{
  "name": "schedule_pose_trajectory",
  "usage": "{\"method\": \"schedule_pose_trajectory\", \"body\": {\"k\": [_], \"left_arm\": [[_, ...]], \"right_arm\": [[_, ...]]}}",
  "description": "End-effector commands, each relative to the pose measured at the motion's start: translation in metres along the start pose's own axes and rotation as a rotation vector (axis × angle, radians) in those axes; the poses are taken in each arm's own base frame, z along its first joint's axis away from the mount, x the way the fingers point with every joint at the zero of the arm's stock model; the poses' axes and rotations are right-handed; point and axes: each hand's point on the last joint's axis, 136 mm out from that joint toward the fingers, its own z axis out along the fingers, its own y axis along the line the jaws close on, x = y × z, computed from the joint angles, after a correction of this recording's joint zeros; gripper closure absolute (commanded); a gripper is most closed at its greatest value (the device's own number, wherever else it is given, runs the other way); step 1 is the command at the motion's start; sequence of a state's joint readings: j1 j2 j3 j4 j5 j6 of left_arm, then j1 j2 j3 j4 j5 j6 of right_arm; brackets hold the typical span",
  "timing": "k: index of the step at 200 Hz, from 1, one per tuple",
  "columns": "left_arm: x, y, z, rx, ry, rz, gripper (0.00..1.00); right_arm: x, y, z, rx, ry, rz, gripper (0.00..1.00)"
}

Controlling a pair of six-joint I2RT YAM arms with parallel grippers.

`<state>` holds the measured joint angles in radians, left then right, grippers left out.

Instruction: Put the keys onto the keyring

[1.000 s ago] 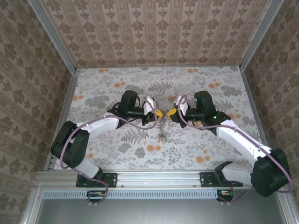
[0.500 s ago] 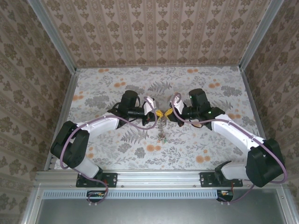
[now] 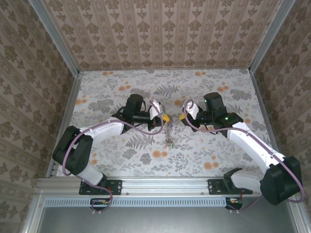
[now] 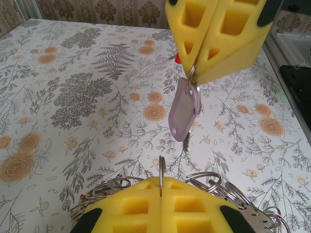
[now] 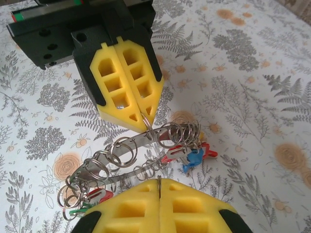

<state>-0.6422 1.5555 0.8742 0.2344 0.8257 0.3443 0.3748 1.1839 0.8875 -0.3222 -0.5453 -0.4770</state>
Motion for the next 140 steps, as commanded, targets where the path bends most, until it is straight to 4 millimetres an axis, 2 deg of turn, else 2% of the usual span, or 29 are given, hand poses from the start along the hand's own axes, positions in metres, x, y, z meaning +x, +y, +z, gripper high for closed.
{"method": "schedule_pose_trajectory", "body": {"k": [1,24,108,140], "left_arm": [[-0.019,-0.005,-0.003,0.021,-0.050,0.054,1.00],[-0.019,-0.005,-0.003,0.021,-0.049,0.053,1.00],[-0.020,-0.003,-0.002,0.017,-0.051,0.042,1.00],[-0.020,-0.003,-0.002,0.016,-0.052,0.043,1.00]], "right_arm": [[0.011,-0.004,0.001,0.031,0.038,-0.012,1.00],[0.009,-0.003,0.008,0.016,0.022,-0.016,1.00],[-0.017,0.011,0.034,-0.112,-0.096,-0.062,1.00],[-0.016,0.016,0.040,-0.150,-0.095,-0.061,1.00]]}}
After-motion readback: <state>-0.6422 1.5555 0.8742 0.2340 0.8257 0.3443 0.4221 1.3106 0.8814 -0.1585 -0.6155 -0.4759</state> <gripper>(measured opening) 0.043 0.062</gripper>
